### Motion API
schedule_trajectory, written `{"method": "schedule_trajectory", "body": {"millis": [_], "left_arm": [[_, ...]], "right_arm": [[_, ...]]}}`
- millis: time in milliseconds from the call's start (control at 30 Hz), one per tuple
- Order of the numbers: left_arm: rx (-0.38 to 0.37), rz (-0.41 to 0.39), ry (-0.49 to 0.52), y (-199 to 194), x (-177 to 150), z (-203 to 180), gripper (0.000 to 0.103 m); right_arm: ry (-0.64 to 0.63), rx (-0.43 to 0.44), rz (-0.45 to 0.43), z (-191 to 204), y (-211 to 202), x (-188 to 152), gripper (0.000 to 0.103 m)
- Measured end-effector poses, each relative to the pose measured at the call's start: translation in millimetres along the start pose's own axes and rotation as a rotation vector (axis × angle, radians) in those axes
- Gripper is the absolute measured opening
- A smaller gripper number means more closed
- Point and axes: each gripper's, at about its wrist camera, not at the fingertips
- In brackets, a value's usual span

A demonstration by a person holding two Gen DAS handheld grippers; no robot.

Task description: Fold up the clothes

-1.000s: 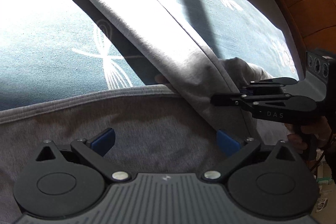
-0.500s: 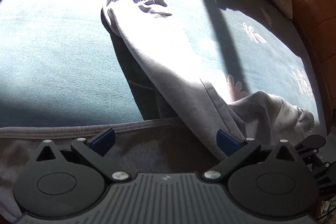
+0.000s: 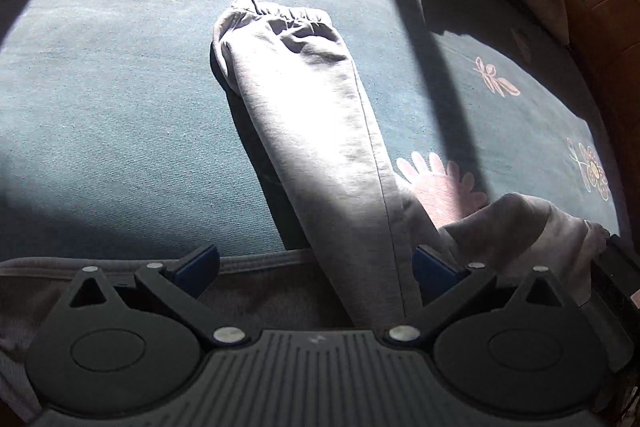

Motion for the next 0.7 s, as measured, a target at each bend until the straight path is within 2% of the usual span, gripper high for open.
{"method": "schedule_trajectory", "body": {"millis": [33, 100, 200, 267, 367, 533, 600, 700], "left_arm": [[-0.017, 0.008, 0.004, 2.3, 0.3, -2.2, 0.102], [-0.050, 0.030, 0.004, 10.8, 1.2, -5.5, 0.102], [-0.116, 0.088, -0.058, 33.9, -1.4, -3.1, 0.102], [-0.167, 0.106, -0.132, 50.5, -5.9, 2.5, 0.102], [-0.189, 0.097, -0.220, 67.4, -9.6, 10.1, 0.101], [-0.163, 0.069, -0.239, 74.3, -6.4, 5.8, 0.091], [-0.124, 0.092, -0.210, 77.9, -4.7, 0.2, 0.087], [-0.080, 0.129, -0.154, 82.9, -2.3, -9.9, 0.087]], "right_arm": [[-0.009, -0.021, 0.048, -3.1, 8.0, -2.9, 0.014], [-0.049, -0.062, 0.083, -2.5, 8.0, -11.1, 0.015], [-0.008, -0.049, 0.053, -6.9, -11.7, -18.3, 0.024], [0.097, -0.103, 0.004, -13.4, -33.6, -38.5, 0.025], [0.258, -0.188, -0.072, -23.4, -66.9, -69.5, 0.025], [0.527, -0.329, -0.199, -40.1, -122.3, -121.1, 0.025], [0.635, -0.385, -0.250, -46.8, -144.5, -141.7, 0.028], [0.797, -0.469, -0.327, -56.8, -177.8, -172.7, 0.032]]}}
Point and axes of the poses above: each gripper's, at about its wrist camera, not at the fingertips, and y roughly the way its jaws point, z to its left, x to its top, and after that the axes turned 8 degrees about -x, right-handed
